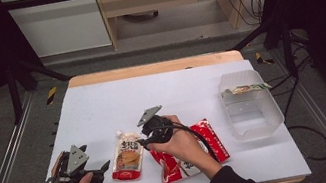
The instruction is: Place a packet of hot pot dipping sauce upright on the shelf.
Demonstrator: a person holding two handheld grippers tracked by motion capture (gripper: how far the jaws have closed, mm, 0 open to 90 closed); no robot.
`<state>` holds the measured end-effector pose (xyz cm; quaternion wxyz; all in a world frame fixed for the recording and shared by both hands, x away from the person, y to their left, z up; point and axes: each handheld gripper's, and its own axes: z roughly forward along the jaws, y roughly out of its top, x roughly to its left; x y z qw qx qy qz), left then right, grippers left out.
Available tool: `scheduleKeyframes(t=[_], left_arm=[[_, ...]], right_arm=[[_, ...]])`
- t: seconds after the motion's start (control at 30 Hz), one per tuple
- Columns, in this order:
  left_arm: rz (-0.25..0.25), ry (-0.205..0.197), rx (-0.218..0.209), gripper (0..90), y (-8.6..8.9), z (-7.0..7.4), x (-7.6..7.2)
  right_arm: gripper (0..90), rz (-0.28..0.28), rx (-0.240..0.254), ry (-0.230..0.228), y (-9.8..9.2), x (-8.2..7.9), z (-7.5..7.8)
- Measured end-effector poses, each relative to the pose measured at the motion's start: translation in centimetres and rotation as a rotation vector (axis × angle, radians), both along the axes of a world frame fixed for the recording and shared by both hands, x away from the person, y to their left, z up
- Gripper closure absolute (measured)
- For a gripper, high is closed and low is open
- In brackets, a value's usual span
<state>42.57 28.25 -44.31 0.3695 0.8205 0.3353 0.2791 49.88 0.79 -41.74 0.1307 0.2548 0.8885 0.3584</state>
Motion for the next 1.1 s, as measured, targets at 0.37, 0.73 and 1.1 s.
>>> scheduleKeyframes(t=[0.37, 0.73, 1.1], left_arm=[[-0.007, 0.003, 0.005, 5.5, -0.1, 0.0, 0.1], [-0.012, 0.006, 0.007, 5.5, -0.2, -0.1, 0.1], [-0.014, 0.005, 0.007, 5.5, -0.2, -0.1, 0.1]], right_arm=[[50.2, -0.034, -0.033, 0.058, 2.3, 2.5, -2.5], [50.4, -0.032, -0.061, 0.113, 3.4, 3.7, -4.4], [53.9, -0.024, -0.062, 0.150, 3.6, 3.9, -4.8]])
